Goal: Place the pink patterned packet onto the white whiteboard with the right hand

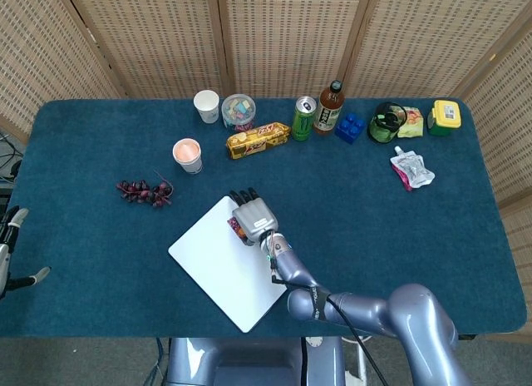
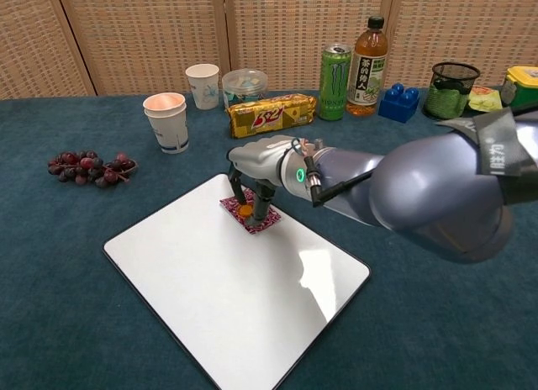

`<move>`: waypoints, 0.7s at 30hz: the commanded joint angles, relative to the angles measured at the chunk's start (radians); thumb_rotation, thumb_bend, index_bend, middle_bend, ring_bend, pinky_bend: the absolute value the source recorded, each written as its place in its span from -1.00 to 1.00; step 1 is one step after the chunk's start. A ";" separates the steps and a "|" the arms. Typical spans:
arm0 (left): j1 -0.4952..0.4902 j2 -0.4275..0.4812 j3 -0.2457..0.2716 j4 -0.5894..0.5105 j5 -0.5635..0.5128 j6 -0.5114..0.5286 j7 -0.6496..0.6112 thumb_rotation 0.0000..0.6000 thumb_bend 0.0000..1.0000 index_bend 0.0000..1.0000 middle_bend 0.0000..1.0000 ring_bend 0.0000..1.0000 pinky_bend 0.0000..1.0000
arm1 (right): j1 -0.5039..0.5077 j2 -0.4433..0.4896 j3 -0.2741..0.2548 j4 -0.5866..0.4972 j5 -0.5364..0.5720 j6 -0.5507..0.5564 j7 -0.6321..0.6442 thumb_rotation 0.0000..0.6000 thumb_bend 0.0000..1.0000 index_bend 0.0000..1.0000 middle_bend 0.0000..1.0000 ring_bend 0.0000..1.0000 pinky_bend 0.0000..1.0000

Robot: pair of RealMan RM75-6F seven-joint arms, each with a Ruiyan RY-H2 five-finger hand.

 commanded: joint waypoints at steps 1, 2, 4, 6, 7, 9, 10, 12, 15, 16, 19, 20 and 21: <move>0.001 0.002 0.001 0.001 0.004 0.003 -0.005 1.00 -1.00 -1.00 -1.00 -1.00 -1.00 | 0.007 -0.001 -0.008 0.002 0.017 0.005 -0.012 1.00 -0.27 -0.03 -1.00 -1.00 -1.00; 0.002 0.002 0.001 0.001 0.006 0.005 -0.006 1.00 -1.00 -1.00 -1.00 -1.00 -1.00 | 0.009 0.000 -0.011 0.000 0.023 0.007 -0.016 1.00 -0.27 -0.09 -1.00 -1.00 -1.00; 0.003 0.003 0.001 0.001 0.006 0.007 -0.008 1.00 -1.00 -1.00 -1.00 -1.00 -1.00 | 0.012 0.004 -0.015 -0.007 0.035 0.010 -0.023 1.00 -0.29 -0.23 -1.00 -1.00 -1.00; 0.003 0.003 0.001 0.001 0.006 0.007 -0.009 1.00 -1.00 -1.00 -1.00 -1.00 -1.00 | 0.016 0.011 -0.022 -0.016 0.049 0.016 -0.037 1.00 -0.30 -0.31 -1.00 -1.00 -1.00; 0.003 0.003 0.001 0.001 0.006 0.007 -0.010 1.00 -1.00 -1.00 -1.00 -1.00 -1.00 | 0.018 0.015 -0.023 -0.022 0.056 0.020 -0.041 1.00 -0.30 -0.34 -1.00 -1.00 -1.00; 0.003 0.003 0.002 0.001 0.007 0.007 -0.008 1.00 -1.00 -1.00 -1.00 -1.00 -1.00 | 0.020 0.022 -0.022 -0.035 0.066 0.029 -0.045 1.00 -0.30 -0.40 -1.00 -1.00 -1.00; 0.003 0.003 0.002 0.002 0.007 0.008 -0.007 1.00 -1.00 -1.00 -1.00 -1.00 -1.00 | 0.021 0.027 -0.021 -0.043 0.070 0.033 -0.045 1.00 -0.30 -0.41 -1.00 -1.00 -1.00; 0.003 0.002 0.002 0.002 0.006 0.007 -0.007 1.00 -1.00 -1.00 -1.00 -1.00 -1.00 | 0.020 0.038 -0.020 -0.060 0.075 0.042 -0.045 1.00 -0.30 -0.41 -1.00 -1.00 -1.00; 0.003 0.001 0.002 0.000 0.007 0.009 -0.005 1.00 -1.00 -1.00 -1.00 -1.00 -1.00 | 0.015 0.068 -0.016 -0.105 0.076 0.062 -0.040 1.00 -0.30 -0.41 -1.00 -1.00 -1.00; 0.003 0.001 0.003 0.000 0.009 0.009 -0.003 1.00 -1.00 -1.00 -1.00 -1.00 -1.00 | 0.011 0.083 -0.014 -0.126 0.075 0.071 -0.037 1.00 -0.30 -0.41 -1.00 -1.00 -1.00; 0.003 -0.001 0.007 -0.001 0.016 0.012 0.003 1.00 -1.00 -1.00 -1.00 -1.00 -1.00 | -0.006 0.146 -0.004 -0.215 0.058 0.110 -0.024 1.00 -0.30 -0.41 -1.00 -1.00 -1.00; 0.003 -0.002 0.008 -0.002 0.017 0.012 0.005 1.00 -1.00 -1.00 -1.00 -1.00 -1.00 | -0.016 0.175 -0.003 -0.255 0.048 0.127 -0.020 1.00 -0.30 -0.41 -1.00 -1.00 -1.00; 0.003 -0.003 0.009 -0.002 0.021 0.013 0.008 1.00 -1.00 -1.00 -1.00 -1.00 -1.00 | -0.031 0.212 0.000 -0.301 0.031 0.150 -0.011 1.00 -0.31 -0.41 -1.00 -1.00 -1.00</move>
